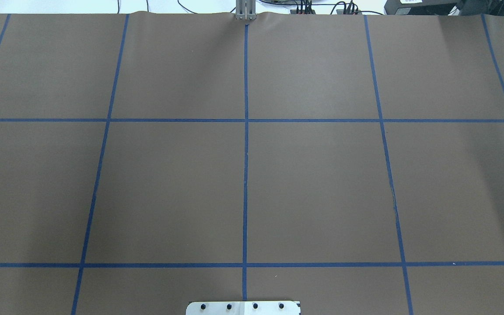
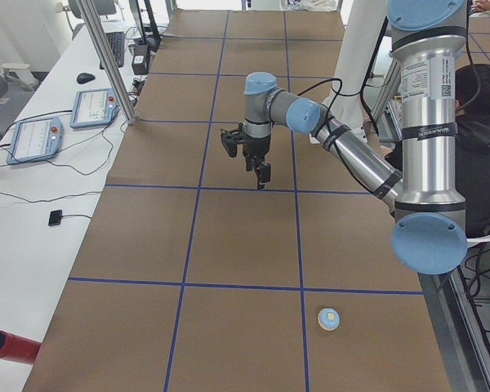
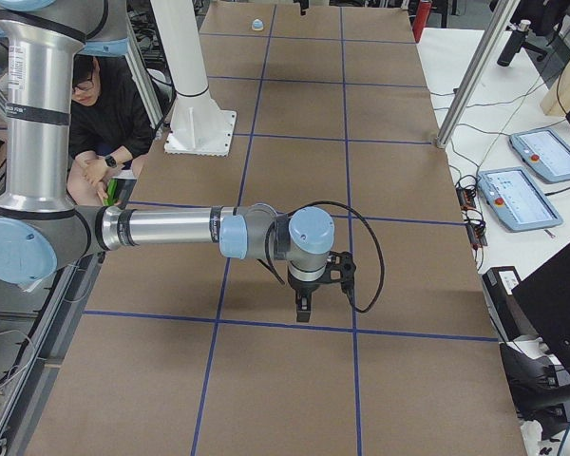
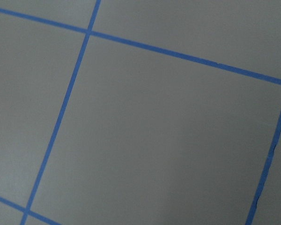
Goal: Place and press bell with both arms
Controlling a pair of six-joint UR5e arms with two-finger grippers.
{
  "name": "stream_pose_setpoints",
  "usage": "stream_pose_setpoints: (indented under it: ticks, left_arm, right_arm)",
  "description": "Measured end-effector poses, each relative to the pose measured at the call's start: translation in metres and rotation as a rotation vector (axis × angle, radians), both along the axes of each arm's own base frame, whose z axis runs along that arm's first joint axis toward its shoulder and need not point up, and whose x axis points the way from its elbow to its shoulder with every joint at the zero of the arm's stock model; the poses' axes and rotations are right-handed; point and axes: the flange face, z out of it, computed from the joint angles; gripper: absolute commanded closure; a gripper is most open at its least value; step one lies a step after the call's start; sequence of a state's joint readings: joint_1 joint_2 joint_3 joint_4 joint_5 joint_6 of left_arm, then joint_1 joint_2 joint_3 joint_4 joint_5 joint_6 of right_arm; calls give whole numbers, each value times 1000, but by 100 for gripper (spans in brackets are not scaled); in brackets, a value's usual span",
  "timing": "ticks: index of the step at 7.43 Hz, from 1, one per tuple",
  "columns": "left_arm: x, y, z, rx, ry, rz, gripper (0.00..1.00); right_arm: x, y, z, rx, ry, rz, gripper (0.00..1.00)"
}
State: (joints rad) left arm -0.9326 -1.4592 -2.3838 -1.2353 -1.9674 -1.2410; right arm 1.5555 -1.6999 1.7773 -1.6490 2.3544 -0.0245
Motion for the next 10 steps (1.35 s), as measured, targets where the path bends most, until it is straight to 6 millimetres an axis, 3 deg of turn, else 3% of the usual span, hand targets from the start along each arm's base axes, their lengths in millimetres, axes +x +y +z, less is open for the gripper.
stream_pose_setpoints:
  ticks: [2,3,6,10]
  left_arm:
    - [50,38,26,-106,-196,-202,0]
    - [60,57,46,-147,-283,-302,0]
    - [86,112,136,-258,-539,-572,0]
    - [103,162,217,-298,-669,-874,0]
  right_arm:
    - [0,-1,-2,5,1,1,0]
    - [0,-2,-3,8,1,0,0]
    - [1,-4,-8,25,5,-3,0]
    - [3,-6,-21,58,20,-5,0]
